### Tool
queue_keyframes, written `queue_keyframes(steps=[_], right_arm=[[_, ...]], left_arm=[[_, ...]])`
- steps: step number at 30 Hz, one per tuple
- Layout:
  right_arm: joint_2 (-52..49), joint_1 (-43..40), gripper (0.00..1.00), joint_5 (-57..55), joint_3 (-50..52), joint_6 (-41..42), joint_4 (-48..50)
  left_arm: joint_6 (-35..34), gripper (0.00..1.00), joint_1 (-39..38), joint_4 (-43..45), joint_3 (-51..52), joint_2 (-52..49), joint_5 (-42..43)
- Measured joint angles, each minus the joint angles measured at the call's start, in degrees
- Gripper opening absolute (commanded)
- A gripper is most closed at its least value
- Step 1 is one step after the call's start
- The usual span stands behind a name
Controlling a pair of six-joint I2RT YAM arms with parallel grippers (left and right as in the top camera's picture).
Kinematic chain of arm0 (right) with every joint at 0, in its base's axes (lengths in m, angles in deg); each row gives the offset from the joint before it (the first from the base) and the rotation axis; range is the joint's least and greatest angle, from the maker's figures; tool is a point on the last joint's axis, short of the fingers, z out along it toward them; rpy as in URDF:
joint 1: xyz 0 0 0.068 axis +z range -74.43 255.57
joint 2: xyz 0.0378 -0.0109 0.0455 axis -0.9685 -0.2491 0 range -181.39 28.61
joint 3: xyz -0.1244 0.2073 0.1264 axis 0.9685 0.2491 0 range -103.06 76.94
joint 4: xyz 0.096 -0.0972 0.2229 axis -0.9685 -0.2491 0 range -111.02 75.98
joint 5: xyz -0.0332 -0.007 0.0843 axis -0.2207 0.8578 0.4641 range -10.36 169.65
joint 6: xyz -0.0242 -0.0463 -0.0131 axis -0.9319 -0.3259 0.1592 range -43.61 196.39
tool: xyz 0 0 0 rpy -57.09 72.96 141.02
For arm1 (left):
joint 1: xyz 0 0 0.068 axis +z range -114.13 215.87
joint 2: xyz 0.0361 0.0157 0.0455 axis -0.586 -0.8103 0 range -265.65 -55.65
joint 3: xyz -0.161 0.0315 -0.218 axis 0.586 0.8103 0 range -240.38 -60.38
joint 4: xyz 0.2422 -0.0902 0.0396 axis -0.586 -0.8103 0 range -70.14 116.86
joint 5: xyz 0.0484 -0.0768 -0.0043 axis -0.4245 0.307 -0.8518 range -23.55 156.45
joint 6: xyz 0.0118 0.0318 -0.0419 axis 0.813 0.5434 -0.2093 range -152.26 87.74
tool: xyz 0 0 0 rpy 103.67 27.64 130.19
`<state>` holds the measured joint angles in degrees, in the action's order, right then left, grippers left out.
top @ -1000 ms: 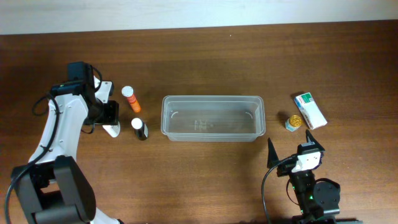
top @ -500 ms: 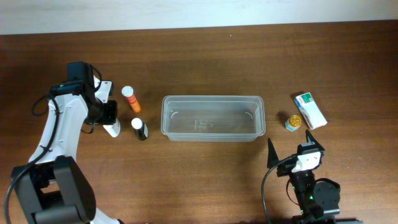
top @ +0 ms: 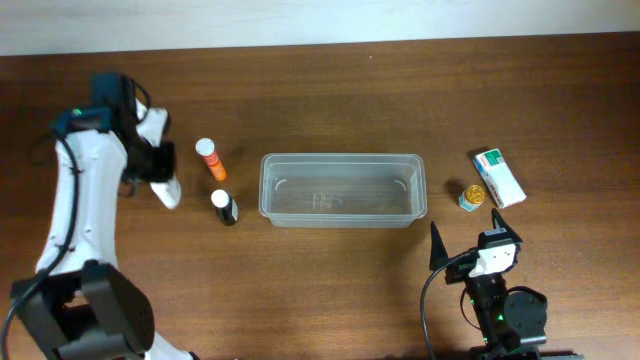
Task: Pack container
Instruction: 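Close the left gripper on the white spray bottle and lift, then carry the spray bottle over the container's left end and lower it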
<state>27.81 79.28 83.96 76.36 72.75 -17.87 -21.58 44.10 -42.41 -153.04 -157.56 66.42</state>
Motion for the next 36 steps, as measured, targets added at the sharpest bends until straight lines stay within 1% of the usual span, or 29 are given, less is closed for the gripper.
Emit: queue_keyframes(steps=[3, 9, 14, 21, 25, 30, 36], right_arm=[[0.0, 0.0, 0.98, 0.0, 0.0, 0.0, 0.0], [0.0, 0.0, 0.98, 0.0, 0.0, 0.0, 0.0], [0.0, 0.0, 0.98, 0.0, 0.0, 0.0, 0.0], [0.0, 0.0, 0.98, 0.0, 0.0, 0.0, 0.0], [0.0, 0.0, 0.98, 0.0, 0.0, 0.0, 0.0], [0.0, 0.0, 0.98, 0.0, 0.0, 0.0, 0.0], [0.0, 0.0, 0.98, 0.0, 0.0, 0.0, 0.0]], left_arm=[[-1.3, 0.21, 0.0, -4.7, -8.1, 0.0, 0.0], [-4.5, 0.18, -0.9, -12.5, -20.5, 0.0, 0.3], [-7.3, 0.17, -5.7, -16.5, -27.8, 0.0, 1.4], [-12.7, 0.17, -15.0, -16.9, -29.6, 0.0, 1.8], [-15.9, 0.18, -20.8, -14.9, -29.6, 0.0, 2.0], [-18.2, 0.18, -27.7, -13.3, -29.7, -0.2, 2.0], [-20.3, 0.17, -33.0, -12.7, -29.9, -4.9, 2.4]])
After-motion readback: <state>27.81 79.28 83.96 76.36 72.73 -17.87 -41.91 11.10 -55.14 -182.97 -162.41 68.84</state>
